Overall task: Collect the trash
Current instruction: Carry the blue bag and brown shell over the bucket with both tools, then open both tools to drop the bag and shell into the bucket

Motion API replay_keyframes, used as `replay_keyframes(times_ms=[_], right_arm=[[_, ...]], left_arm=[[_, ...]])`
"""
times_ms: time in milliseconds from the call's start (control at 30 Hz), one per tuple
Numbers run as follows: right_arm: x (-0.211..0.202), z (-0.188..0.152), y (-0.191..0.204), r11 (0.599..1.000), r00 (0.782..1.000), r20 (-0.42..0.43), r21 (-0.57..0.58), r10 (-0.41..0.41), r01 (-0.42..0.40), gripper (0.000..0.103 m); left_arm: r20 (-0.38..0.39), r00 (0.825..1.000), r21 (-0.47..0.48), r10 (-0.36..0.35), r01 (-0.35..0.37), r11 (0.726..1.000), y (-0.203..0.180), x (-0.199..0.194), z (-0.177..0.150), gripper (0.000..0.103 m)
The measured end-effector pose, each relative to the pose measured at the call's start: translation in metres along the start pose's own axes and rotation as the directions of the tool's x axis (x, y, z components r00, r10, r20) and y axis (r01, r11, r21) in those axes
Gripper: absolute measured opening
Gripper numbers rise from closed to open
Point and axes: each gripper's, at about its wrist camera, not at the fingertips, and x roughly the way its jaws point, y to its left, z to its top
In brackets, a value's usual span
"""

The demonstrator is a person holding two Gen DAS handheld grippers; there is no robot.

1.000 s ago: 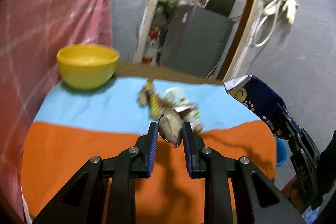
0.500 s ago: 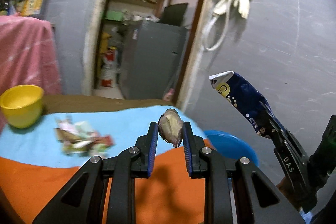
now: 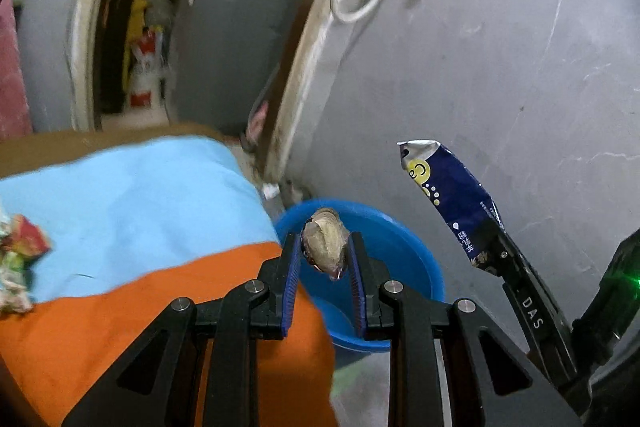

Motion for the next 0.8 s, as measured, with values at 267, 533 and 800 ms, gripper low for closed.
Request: replay_keyframes(times_ms=[267,533,800], right_arm=[[0.026,-0.012,-0.027,0.994,0.989,-0.144,0.101,-0.032,0.047,0.014],[0.027,-0.009,-0.033,0.991,0.986,-0.165,0.125,-0.027,0.048,0.031],[0.027,-0.005,-0.029,0.993,0.990,-0.140,0.111,-0.024,0.040,0.045]], left_arm=[[-0.172,0.985,-0.064,-0.006,-0.005,0.998,0.003,0.068,0.011,0.021],[-0.166,0.986,-0.028,-0.026,0.022,0.999,0.000,0.076,0.002,0.033],[-0.120,0.993,-0.024,0.004,-0.007,1.000,0.002,0.052,0.001,0.036]])
